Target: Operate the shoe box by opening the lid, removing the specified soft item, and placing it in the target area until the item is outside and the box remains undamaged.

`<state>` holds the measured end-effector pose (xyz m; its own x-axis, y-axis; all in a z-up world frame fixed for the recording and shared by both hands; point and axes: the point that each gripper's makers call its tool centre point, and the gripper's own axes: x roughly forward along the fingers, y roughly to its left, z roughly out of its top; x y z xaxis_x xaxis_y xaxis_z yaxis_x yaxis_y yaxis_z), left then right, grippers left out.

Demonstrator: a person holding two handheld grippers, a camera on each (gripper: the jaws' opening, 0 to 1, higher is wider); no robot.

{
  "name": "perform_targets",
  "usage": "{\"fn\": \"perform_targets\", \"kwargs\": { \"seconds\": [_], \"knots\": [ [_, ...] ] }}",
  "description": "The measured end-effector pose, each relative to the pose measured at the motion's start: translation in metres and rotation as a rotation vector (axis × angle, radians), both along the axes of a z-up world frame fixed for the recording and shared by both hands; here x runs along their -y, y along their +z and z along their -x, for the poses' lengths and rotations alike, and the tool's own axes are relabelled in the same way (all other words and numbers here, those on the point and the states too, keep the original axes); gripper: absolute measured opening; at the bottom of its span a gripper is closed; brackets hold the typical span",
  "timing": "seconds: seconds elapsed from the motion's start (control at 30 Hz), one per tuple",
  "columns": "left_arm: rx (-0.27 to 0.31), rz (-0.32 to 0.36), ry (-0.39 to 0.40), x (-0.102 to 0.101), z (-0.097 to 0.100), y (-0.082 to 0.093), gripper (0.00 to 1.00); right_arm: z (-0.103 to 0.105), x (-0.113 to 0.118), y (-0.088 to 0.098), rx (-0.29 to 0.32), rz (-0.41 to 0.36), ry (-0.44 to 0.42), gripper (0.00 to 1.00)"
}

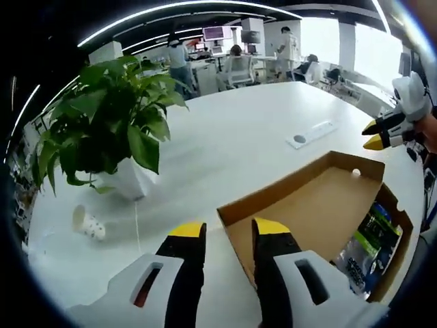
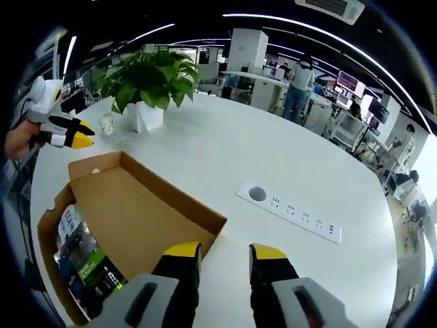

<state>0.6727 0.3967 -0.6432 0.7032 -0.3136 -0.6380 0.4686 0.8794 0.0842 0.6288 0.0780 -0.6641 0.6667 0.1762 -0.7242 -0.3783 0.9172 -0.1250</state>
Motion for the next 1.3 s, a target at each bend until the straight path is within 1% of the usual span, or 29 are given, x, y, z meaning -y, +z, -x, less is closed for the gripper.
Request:
{"fn": "perform_targets", "kwargs": {
  "seconds": [0.03,0.07,0.17,0.23,0.37,0.57,0.7,0.77,0.9,0.97,1.07,1.17,1.23,1.27,1.3],
  "knots": [
    [0.008,0.033,0.017,-0.002,0.003,0.004,0.27,0.003,0.000,0.001,0.002,0.004,0.005,0.25],
    [0.006,0.042,0.017,-0.003,0.006,0.005,0.27,0.006,-0.001,0.003,0.009,0.001,0.018,0.26],
    [0.014,0.037,0.030,-0.014,0.009,0.004,0.27,0.015,0.000,0.008,0.019,0.013,0.029,0.27],
    [0.017,0.048,0.042,-0.020,0.016,0.008,0.27,0.021,0.000,0.012,0.034,0.005,0.028,0.27],
    [0.025,0.071,0.056,-0.030,0.031,0.013,0.27,0.035,0.003,0.015,0.041,-0.015,0.013,0.27],
    [0.036,0.080,0.080,-0.041,0.055,0.019,0.27,0.059,0.005,0.020,0.051,-0.026,0.006,0.27],
    [0.039,0.082,0.090,-0.048,0.065,0.020,0.27,0.073,0.009,0.021,0.059,-0.035,-0.005,0.26],
    [0.041,0.083,0.094,-0.049,0.071,0.021,0.27,0.080,0.013,0.017,0.050,-0.028,-0.003,0.27],
    [0.038,0.095,0.097,-0.052,0.082,0.019,0.27,0.090,0.017,0.019,0.058,-0.045,-0.016,0.27],
    [0.037,0.097,0.097,-0.052,0.090,0.017,0.27,0.097,0.018,0.022,0.069,-0.050,-0.011,0.27],
    [0.037,0.098,0.094,-0.050,0.103,0.015,0.27,0.104,0.017,0.031,0.101,-0.068,-0.001,0.28],
    [0.035,0.103,0.095,-0.049,0.116,0.014,0.27,0.114,0.016,0.039,0.127,-0.102,0.001,0.31],
    [0.035,0.103,0.093,-0.048,0.122,0.014,0.27,0.120,0.015,0.040,0.137,-0.101,0.014,0.32],
    [0.035,0.105,0.092,-0.048,0.126,0.014,0.27,0.119,0.017,0.038,0.137,-0.103,0.018,0.33],
    [0.034,0.109,0.090,-0.047,0.130,0.014,0.27,0.121,0.018,0.037,0.140,-0.112,0.023,0.34]
  ]
}}
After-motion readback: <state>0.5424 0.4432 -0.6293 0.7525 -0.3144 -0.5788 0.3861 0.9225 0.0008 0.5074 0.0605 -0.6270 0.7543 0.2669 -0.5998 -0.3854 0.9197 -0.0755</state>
